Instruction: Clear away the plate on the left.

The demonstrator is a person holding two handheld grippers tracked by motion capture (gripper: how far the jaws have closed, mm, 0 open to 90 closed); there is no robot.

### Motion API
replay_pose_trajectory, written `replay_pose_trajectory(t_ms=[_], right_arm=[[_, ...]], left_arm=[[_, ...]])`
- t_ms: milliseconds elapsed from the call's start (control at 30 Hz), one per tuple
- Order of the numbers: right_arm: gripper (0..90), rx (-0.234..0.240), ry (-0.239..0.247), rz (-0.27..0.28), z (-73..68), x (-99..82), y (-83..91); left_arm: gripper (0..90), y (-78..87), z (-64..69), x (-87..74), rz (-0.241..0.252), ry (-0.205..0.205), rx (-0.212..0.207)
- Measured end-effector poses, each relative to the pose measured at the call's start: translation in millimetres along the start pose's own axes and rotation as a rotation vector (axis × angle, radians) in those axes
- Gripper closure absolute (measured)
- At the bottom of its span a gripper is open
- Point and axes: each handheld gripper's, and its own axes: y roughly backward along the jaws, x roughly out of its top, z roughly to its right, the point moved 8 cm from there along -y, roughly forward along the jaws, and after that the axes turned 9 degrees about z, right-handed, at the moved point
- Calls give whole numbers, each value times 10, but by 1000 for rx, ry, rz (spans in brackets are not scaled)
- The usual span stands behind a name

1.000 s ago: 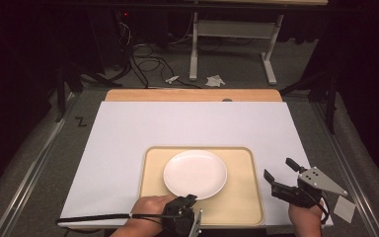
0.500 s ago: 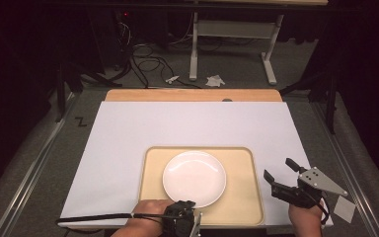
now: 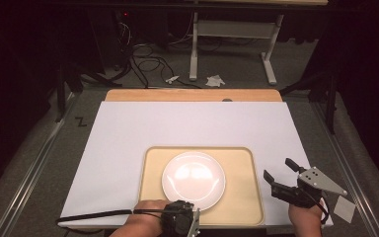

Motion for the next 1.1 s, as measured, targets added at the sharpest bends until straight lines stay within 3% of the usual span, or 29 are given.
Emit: replay_pose_trajectory(t_ms=[167, 400, 533, 700, 833, 867, 900, 933, 1033, 1067, 1100], right_arm=[[161, 1, -3, -1, -3, 0, 0], [161, 2, -2, 1, -2, 3, 1], [161, 1, -2, -1, -2, 2, 1], [161, 0, -3, -1, -4, 2, 1], [161, 0, -2, 0, -2, 4, 1], [161, 0, 0, 1, -1, 4, 2], [161, 0, 0, 1, -1, 4, 2], [161, 0, 0, 0, -1, 2, 1], [161, -1, -2, -1, -4, -1, 0], [161, 0, 0, -3, -4, -4, -2], [161, 0, 0, -3, -4, -4, -2]], left_arm=[[718, 15, -13, 10, 12, 38, -17], [587, 135, -82, 72, 48, 47, 7], [557, 220, -148, 121, 84, 60, 44], [522, 305, -278, 125, 116, 88, 120], [490, 353, -423, 41, 147, 178, 183], [449, 393, -510, -19, 183, 243, 224], [437, 393, -510, -19, 183, 243, 224], [437, 419, -567, -70, 195, 290, 235], [390, 507, -711, -201, 210, 364, 298], [356, 595, -819, -307, 243, 445, 339], [343, 595, -819, -307, 243, 445, 339]])
